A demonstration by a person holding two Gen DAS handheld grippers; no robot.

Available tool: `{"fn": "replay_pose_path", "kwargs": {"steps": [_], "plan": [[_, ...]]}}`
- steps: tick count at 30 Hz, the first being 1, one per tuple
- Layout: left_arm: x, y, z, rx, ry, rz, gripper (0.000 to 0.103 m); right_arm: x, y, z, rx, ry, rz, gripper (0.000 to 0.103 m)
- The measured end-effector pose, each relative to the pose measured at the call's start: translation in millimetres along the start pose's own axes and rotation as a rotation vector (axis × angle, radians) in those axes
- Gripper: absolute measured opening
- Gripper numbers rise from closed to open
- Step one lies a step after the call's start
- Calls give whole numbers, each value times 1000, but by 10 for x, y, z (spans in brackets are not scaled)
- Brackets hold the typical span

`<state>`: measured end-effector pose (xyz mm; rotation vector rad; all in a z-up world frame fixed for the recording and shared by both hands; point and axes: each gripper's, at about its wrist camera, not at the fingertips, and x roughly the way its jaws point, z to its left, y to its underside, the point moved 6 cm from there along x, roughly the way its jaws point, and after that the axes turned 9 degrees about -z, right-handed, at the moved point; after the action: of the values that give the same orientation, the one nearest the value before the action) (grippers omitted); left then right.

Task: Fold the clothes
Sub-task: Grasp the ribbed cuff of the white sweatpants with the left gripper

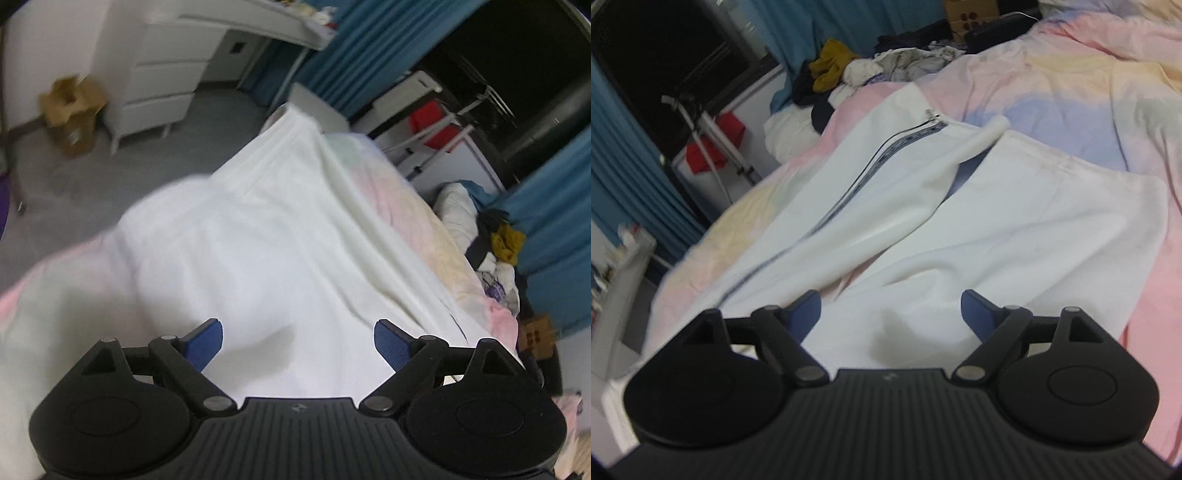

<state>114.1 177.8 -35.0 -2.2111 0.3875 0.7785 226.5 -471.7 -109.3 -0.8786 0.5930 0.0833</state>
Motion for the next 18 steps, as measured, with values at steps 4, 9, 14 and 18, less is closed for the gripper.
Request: {"fn": "replay_pose_path", "kwargs": {"steps": [4, 9, 14, 18], "plan": [[-94, 90, 285, -104, -40, -14, 91, -171, -310, -390, 158, -5, -59, 84], [-63, 4, 542, -205, -56, -55, 91, -393, -673, -1221, 352, 99, -173, 84], [34, 41, 794, -296, -76, -110, 91, -435, -661, -1916, 427, 281, -215, 86], [160, 129, 955, -353, -105, -114, 91, -240, -480, -2105, 529, 285, -149, 86]]}}
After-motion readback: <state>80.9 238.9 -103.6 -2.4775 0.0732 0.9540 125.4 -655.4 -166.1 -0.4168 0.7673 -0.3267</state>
